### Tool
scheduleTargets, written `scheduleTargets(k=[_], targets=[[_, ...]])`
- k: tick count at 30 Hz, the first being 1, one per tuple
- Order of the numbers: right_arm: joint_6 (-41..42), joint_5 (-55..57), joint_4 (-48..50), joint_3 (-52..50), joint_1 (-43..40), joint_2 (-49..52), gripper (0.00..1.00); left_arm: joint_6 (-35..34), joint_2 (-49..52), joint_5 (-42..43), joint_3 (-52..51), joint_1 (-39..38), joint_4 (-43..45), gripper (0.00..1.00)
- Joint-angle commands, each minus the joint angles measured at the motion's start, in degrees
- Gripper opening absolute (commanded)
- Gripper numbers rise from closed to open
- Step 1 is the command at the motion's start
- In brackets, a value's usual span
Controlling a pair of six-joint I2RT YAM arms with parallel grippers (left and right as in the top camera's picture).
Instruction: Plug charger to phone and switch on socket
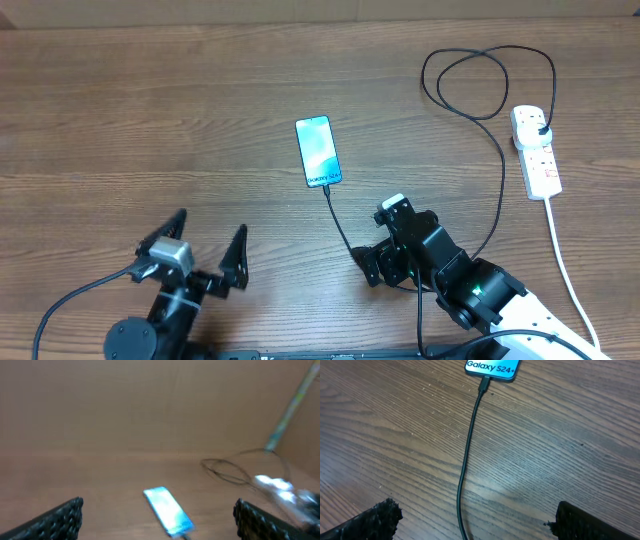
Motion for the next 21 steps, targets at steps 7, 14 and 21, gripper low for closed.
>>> scheduleTargets(k=[7, 14, 21], targets=[[0.6, 0.8, 0.3, -0.2, 0.2, -0.1, 1.00, 6.4, -2.4, -0.1, -11.8, 5.4, 19.7, 0.99], [0.6, 0.8, 0.3, -0.2, 0.2, -0.1, 1.00, 6.6, -2.4, -0.5, -17.9, 5.4, 25.1, 1.00], [0.6, 0.8, 0.3, -0.2, 0.2, -0.1, 1.00, 6.7, -2.4, -0.6, -20.7, 5.4, 20.7, 1.00]])
